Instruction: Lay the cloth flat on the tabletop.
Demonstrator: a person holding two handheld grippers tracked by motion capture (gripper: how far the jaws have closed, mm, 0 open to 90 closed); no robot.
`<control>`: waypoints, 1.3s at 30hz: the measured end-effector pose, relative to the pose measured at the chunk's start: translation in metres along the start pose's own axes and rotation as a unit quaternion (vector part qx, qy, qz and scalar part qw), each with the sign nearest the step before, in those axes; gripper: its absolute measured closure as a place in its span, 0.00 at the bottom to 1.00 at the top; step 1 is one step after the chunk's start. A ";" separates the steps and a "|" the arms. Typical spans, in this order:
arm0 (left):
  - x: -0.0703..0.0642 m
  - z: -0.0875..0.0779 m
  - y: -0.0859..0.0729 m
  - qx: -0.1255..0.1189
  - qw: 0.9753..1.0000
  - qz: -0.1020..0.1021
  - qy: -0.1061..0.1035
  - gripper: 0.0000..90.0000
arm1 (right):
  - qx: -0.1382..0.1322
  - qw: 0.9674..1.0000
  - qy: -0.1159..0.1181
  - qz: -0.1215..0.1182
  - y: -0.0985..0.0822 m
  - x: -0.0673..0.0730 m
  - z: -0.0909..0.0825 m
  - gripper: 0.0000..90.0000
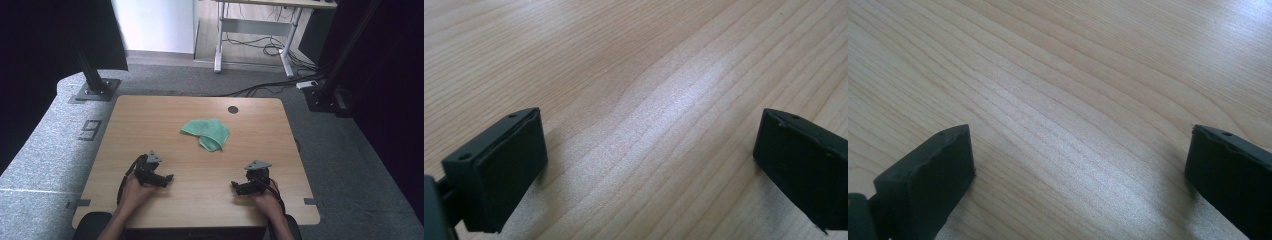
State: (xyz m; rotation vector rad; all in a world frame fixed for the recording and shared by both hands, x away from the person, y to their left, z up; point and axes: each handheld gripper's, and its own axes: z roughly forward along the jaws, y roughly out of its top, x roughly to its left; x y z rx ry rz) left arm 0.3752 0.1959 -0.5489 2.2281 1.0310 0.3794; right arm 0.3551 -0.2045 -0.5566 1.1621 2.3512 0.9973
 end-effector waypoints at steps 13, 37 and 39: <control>-0.001 0.002 0.002 0.002 1.000 -0.003 0.003 0.00 | 0.000 1.000 0.000 -0.001 0.000 0.000 0.000 0.00; -0.001 0.002 0.002 0.002 1.000 -0.003 0.003 0.00 | -0.010 1.000 0.019 0.022 0.025 -0.004 0.005 0.15; -0.001 0.002 0.002 0.002 1.000 -0.003 0.003 0.00 | -0.009 1.000 0.019 0.022 0.030 -0.006 0.007 0.16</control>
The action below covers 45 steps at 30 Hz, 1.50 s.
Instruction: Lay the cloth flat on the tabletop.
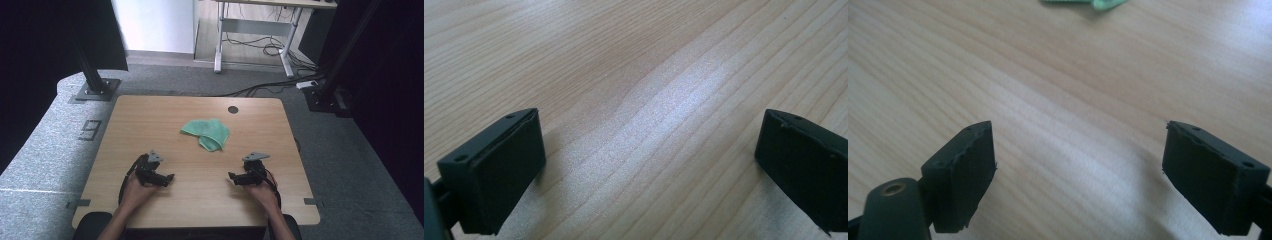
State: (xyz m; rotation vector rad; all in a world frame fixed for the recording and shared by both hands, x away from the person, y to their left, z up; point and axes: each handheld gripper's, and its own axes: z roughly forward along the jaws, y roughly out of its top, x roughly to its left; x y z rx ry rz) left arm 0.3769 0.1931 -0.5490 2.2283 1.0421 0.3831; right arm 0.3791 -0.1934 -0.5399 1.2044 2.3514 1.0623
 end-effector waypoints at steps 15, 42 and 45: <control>0.000 0.000 0.000 0.000 1.000 -0.001 0.000 0.00 | -0.018 0.999 0.009 -0.027 0.049 0.002 0.026 0.26; -0.001 0.001 0.001 0.000 1.000 -0.002 0.000 0.00 | 0.012 0.999 -0.015 -0.040 0.099 -0.013 0.091 0.75; -0.002 0.001 0.001 0.000 1.000 -0.003 0.002 0.00 | 0.022 0.999 -0.007 -0.045 0.096 -0.011 0.093 0.90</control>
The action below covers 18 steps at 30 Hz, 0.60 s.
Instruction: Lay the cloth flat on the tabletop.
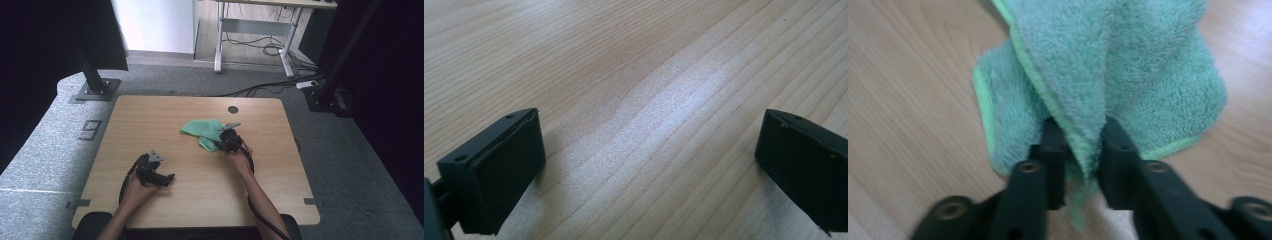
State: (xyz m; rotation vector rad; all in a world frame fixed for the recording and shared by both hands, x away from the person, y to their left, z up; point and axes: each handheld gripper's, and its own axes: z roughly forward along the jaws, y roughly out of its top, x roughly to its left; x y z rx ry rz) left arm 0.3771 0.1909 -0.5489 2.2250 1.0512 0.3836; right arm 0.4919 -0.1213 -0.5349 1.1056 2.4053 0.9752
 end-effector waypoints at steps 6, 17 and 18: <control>-0.001 0.000 0.000 -0.001 1.000 0.001 -0.001 0.00 | 0.001 0.999 0.034 -0.008 -0.010 0.018 -0.005 0.92; -0.017 -0.003 0.007 0.001 0.999 0.028 -0.030 0.17 | -0.002 0.995 0.092 -0.036 -0.030 0.072 -0.023 0.90; -0.022 -0.004 0.009 -0.001 0.999 0.038 -0.031 0.19 | -0.002 0.994 0.098 -0.044 -0.032 0.082 -0.025 0.90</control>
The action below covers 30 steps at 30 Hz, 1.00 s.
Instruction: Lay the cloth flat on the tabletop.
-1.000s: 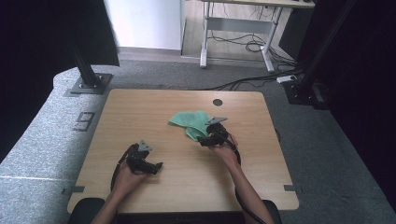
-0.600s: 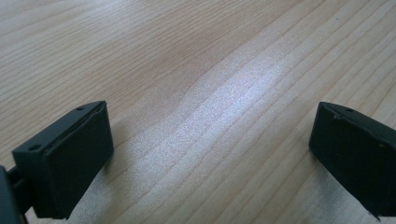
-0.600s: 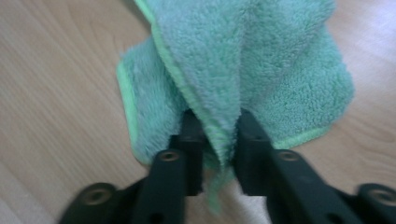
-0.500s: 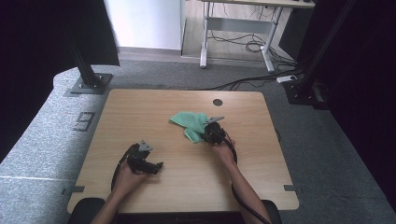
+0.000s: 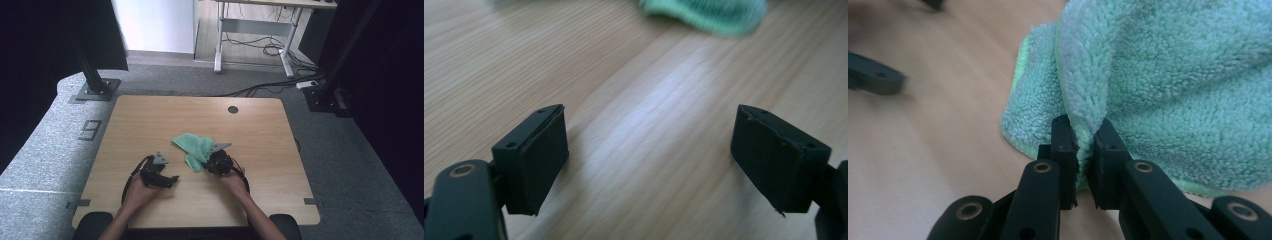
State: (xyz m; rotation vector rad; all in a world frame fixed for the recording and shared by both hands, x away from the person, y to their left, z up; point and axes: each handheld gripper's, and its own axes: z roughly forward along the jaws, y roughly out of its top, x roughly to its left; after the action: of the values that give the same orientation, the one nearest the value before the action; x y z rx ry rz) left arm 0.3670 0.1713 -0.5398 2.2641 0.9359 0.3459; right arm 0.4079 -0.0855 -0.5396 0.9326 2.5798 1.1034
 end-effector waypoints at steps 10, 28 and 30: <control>-0.029 0.006 0.018 -0.031 0.998 0.042 -0.043 0.36 | 0.007 0.999 0.023 -0.024 0.003 0.031 0.004 0.88; -0.019 0.012 0.016 -0.030 0.999 0.033 -0.031 0.92 | -0.002 1.000 0.002 -0.019 0.005 0.014 -0.013 0.91; -0.017 0.010 0.017 -0.035 0.999 0.029 -0.031 0.92 | -0.004 1.000 -0.002 -0.016 0.005 0.011 -0.016 0.91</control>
State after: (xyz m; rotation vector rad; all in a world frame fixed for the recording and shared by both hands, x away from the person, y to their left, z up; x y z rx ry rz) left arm 0.3683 0.1456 -0.5360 2.2283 0.8164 0.3269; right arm 0.3955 -0.0859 -0.5237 0.8870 2.5764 1.1009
